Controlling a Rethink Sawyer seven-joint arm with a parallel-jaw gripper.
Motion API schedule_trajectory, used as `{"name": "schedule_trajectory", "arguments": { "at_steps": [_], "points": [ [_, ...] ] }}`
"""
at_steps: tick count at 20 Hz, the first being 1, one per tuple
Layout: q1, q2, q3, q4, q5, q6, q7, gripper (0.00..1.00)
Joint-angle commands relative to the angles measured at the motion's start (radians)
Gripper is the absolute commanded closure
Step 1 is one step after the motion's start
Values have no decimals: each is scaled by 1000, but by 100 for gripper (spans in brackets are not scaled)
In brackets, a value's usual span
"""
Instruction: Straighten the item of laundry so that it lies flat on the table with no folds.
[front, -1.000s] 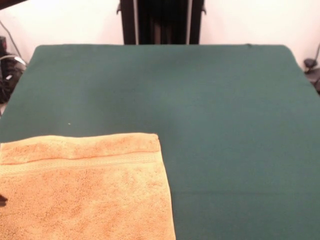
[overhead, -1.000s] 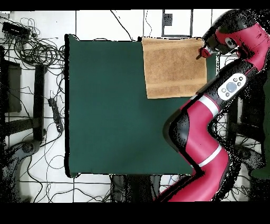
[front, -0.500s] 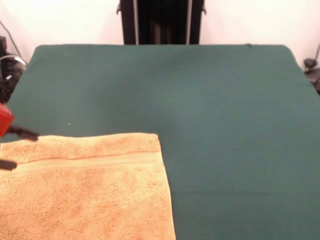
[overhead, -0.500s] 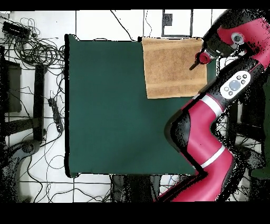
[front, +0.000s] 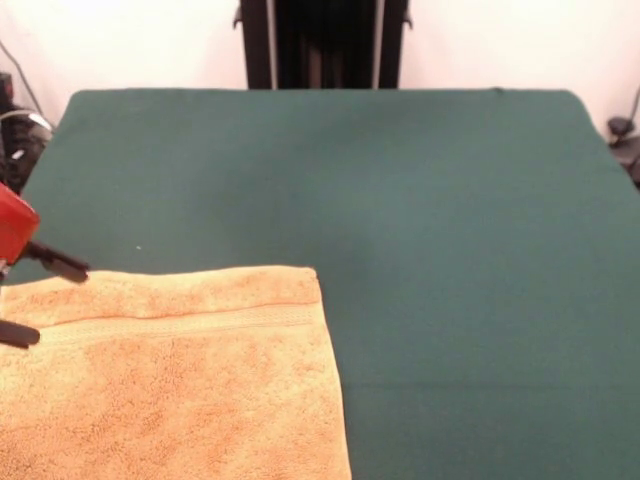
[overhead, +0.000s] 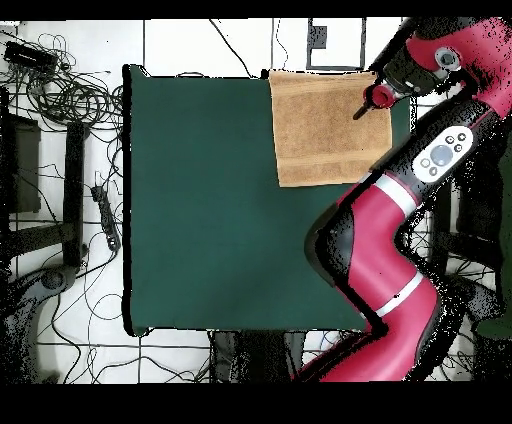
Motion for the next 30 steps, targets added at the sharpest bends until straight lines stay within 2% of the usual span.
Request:
{"name": "schedule_trajectory", "arguments": {
  "at_steps": [1, 5, 9, 17, 20, 26, 30],
  "points": [
    [72, 73, -66, -100, 87, -236, 439, 0],
    [88, 94, -101, -96, 146, -349, 556, 0],
    [108, 93, -136, -89, 171, -402, 629, 0],
    [113, 101, -201, -77, 247, -419, 687, 0],
    [113, 97, -248, -61, 296, -416, 713, 0],
    [103, 94, -312, -51, 383, -402, 690, 0],
    [87, 104, -367, -31, 480, -429, 685, 0]
  ]
}}
